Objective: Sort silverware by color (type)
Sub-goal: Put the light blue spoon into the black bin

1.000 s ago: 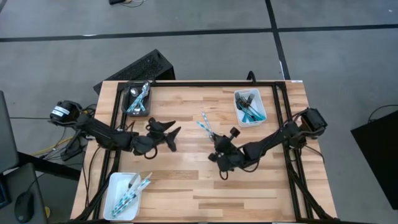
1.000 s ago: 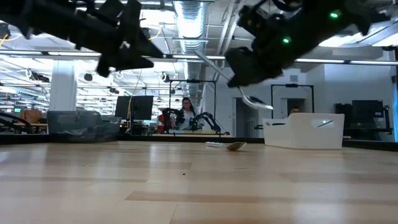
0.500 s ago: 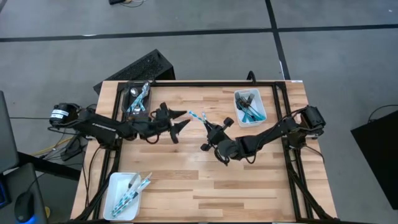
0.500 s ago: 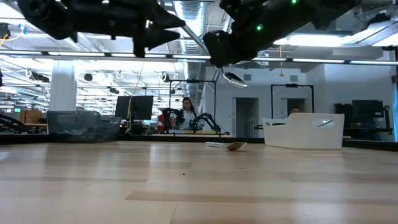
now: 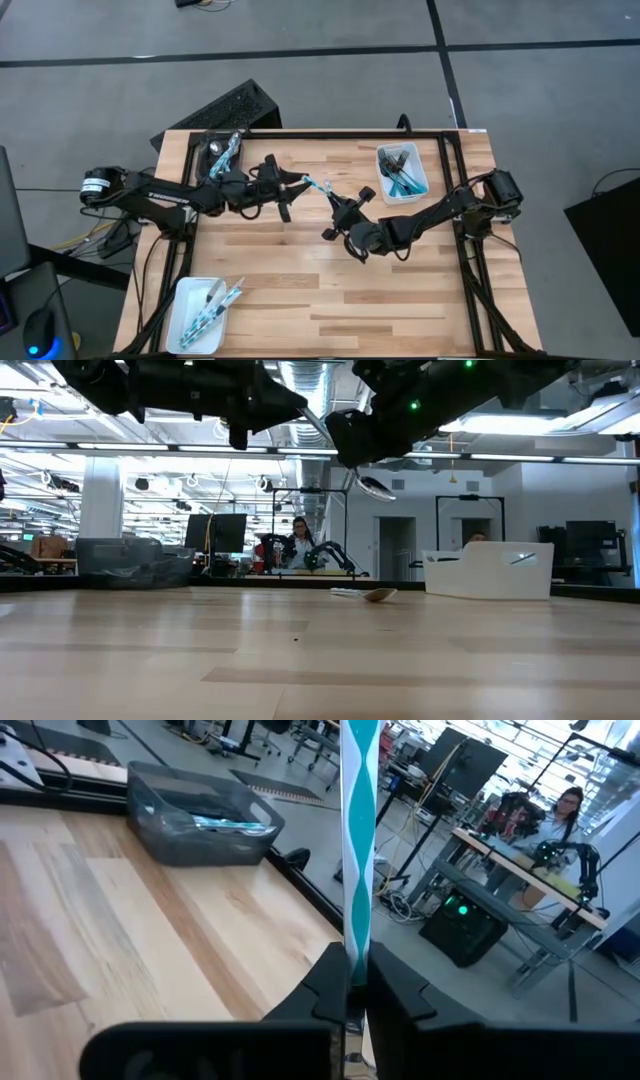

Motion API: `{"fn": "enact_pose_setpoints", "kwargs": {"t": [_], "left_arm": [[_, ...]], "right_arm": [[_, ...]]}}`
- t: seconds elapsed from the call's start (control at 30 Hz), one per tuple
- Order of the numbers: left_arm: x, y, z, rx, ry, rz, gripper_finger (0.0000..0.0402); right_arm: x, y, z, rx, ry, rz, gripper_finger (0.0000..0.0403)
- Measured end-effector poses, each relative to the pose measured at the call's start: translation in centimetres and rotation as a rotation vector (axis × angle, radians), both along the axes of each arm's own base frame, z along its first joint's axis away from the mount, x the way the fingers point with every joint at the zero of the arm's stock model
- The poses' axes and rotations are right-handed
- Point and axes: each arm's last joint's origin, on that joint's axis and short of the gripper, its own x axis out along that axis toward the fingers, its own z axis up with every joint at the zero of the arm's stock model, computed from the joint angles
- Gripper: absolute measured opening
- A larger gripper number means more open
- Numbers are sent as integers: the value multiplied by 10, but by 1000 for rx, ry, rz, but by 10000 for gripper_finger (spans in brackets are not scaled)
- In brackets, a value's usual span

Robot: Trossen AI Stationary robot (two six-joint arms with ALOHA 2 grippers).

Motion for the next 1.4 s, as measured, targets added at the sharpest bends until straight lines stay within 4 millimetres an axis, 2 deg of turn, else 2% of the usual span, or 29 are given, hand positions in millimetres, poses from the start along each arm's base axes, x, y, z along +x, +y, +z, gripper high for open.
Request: {"fn": "enact_pose_setpoints", "kwargs": {"t": [0.17,0.4,0.53,0.73,0.93,1.07,1.17,1.4], "left_arm": [[0,-1,0,13,2,-6,26],[0,4,6,92,42,34,21],[-6,16,25,121,244,178,21],[-24,24,69,149,626,367,21],[-55,47,98,96,943,453,21],[-77,71,100,-6,1056,514,21],[-92,87,94,-108,1120,520,21],[-117,119,75,-208,1184,632,21]], "right_arm": [[0,0,0,-1,2,-1,42],[1,-4,1,-4,2,-10,58],[-1,4,1,29,-39,3,101],[-4,17,3,48,-74,14,167],[-5,21,2,71,-94,29,191],[-5,20,1,73,-76,43,191],[-5,20,1,73,-74,46,189],[-5,17,-4,128,-77,70,189]]}}
